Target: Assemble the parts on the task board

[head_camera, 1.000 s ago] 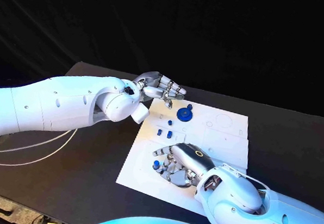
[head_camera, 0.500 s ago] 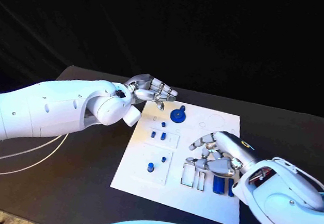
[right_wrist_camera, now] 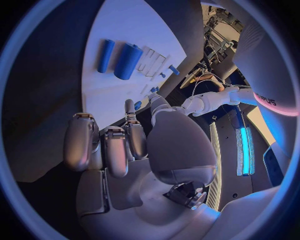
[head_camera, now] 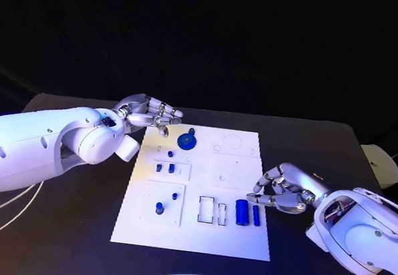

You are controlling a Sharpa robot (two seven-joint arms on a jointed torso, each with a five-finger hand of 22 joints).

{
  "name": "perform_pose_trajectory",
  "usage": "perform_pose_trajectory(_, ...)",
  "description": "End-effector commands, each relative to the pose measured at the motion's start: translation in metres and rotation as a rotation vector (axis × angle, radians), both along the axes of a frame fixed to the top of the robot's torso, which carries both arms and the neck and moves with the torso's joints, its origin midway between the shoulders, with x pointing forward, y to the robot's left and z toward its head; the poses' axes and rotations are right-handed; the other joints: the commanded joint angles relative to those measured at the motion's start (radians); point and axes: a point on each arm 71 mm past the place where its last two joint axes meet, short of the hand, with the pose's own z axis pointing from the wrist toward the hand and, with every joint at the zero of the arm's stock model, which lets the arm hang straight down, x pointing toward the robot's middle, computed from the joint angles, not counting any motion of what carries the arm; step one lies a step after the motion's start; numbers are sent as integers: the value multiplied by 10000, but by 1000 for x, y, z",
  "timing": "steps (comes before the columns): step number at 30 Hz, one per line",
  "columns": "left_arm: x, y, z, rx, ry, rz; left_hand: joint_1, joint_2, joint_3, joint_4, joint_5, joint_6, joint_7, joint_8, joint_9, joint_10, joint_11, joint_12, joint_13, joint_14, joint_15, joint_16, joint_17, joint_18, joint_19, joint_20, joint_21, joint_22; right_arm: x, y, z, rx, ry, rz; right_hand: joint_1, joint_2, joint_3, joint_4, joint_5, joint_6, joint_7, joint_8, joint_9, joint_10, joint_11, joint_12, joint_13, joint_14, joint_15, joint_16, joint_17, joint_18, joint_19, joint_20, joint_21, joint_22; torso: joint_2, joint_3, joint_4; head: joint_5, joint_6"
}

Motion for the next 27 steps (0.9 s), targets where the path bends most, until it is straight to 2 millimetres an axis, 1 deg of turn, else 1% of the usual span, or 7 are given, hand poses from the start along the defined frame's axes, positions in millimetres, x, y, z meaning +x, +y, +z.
perform_pose_trajectory(1,-1,-1,0,-132,16,-52,-33,36,-35,-14,-17,-57,14,36,14,-45,-1,50,11,-43,7,66,-16,139,40,35,40,2,-5,-3,-7,-1252,35,-76,64,-51,-141,53,84,-91,-3,48,72,-37,12,0,326,796,-64,73,1479,-124,94,9,88,1383,-19,11,-39,-253,-57)
perform_pose_trajectory(4,-1,-1,0,-132,25,-60,-33,36,-35,-14,-17,-57,14,36,14,-45,-1,50,11,-43,7,66,-16,139,40,35,40,2,-8,-2,-12,-1577,144,-79,-5,-70,-300,181,117,-111,-6,65,151,-45,13,5,348,790,-61,67,1459,-125,93,15,86,1393,-15,9,-34,-313,-66)
perform_pose_trajectory(7,-1,-1,0,-132,30,-64,-33,36,-35,-14,-17,-57,14,36,14,-45,-1,50,11,-43,7,66,-16,139,40,35,40,2,-9,0,-17,-1766,199,-78,-44,-67,-494,358,341,-117,-21,101,264,-45,3,19,385,788,-67,66,1458,-126,95,13,90,1409,-12,10,-22,-371,-74)
perform_pose_trajectory(12,-2,0,0,-130,31,-55,-46,47,-35,-4,-16,-59,13,45,15,-51,-1,66,13,-42,9,69,-18,139,39,37,39,0,-10,7,-22,-1889,131,-23,-45,-50,-615,478,423,-129,-27,120,340,-35,-2,37,420,787,-71,64,1452,-128,99,11,97,1422,3,9,-18,-446,-151)
perform_pose_trajectory(22,-4,1,1,-136,38,-75,-55,58,-32,4,-15,-61,13,52,15,-57,-2,78,14,-42,10,72,-20,139,38,39,37,-2,-9,18,-31,-2056,208,190,-51,-28,-718,599,442,-124,-37,141,406,-35,-8,36,432,784,-75,61,1445,-128,99,9,91,1429,8,-7,-10,-430,-225)
perform_pose_trajectory(24,-4,1,1,-132,45,-75,-55,58,-32,4,-15,-61,13,52,15,-57,-2,78,14,-42,10,72,-20,139,38,39,37,-2,-9,19,-33,-2083,241,232,-49,-26,-731,613,443,-120,-39,146,416,-33,-10,41,439,785,-76,61,1446,-129,101,9,98,1433,5,-3,-21,-419,-228)
perform_pose_trajectory(27,-4,1,1,-131,51,-79,-69,64,-34,15,-16,-62,13,59,16,-63,-1,91,15,-42,11,75,-23,139,37,42,34,-4,-8,21,-35,-2145,272,283,-46,-23,-761,644,444,-109,-45,158,438,-28,-13,48,450,784,-78,59,1442,-130,102,8,101,1437,1,-3,-10,-414,-240)
